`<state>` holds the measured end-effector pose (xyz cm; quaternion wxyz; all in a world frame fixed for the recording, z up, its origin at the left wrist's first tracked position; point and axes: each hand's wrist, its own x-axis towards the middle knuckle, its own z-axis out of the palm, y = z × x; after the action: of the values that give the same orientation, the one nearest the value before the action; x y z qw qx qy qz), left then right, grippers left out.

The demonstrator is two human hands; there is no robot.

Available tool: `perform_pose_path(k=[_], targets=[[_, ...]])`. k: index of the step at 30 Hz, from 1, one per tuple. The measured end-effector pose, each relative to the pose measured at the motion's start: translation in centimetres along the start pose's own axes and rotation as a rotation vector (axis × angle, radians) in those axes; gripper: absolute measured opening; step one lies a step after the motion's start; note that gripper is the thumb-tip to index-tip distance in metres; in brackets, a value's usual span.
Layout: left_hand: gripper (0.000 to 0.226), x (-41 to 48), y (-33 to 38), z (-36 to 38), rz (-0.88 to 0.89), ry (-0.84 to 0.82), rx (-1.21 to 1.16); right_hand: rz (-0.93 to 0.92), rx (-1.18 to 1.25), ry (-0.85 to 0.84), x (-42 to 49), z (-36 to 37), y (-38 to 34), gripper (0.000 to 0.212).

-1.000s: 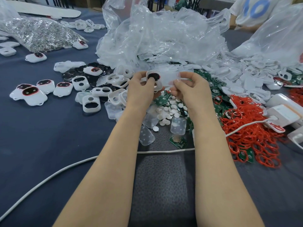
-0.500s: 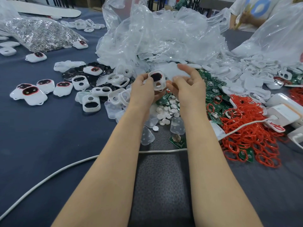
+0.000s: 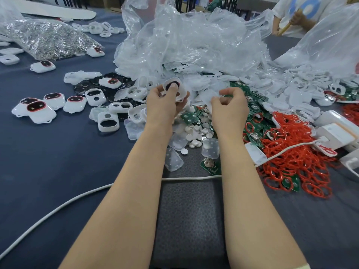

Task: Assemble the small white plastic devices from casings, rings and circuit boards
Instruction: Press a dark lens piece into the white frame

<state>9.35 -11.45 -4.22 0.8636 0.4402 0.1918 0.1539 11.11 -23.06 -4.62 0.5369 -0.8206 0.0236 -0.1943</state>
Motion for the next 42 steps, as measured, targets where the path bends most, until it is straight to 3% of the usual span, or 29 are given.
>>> perform_pose_path(k=[3,5,7,10,13,19,26,42], targets=[[0.012,0.3,0.2,-0.4,0.073,0.056,0.017,-0.048,-0.246,-0.037,0.2,-0.6,0.3,0.027],[0.019,0.4,0.3,-0.6,0.1,0.08,0.046,-0.096,-0.316,-0.097,0.2,-1.3,-0.3,0.023],[0.018,0.2,0.3,-0.5,0.104,0.085,0.083,-0.116,-0.33,-0.262,0.1,-2.1,-1.0,0.011],[0.017,-0.3,0.5,-0.2,0.128,0.049,0.095,-0.073,-0.454,-0.642,-0.6,-2.5,-2.2,0.02],[0.022,-0.5,0.6,-0.2,0.113,0.016,0.099,-0.068,-0.582,-0.783,-1.3,-1.6,-2.6,0.019],[0.017,-0.4,0.2,-0.2,0.076,-0.001,0.131,-0.135,-0.548,-0.666,-0.9,-1.7,-2.1,0.011],[0.017,-0.3,-0.1,-0.2,0.046,-0.016,0.175,0.027,0.138,-0.383,0.1,-1.0,-0.9,0.01],[0.017,-0.6,-0.2,-0.1,0.11,-0.033,0.275,0.153,0.417,-0.342,0.5,-0.7,-0.2,0.014]])
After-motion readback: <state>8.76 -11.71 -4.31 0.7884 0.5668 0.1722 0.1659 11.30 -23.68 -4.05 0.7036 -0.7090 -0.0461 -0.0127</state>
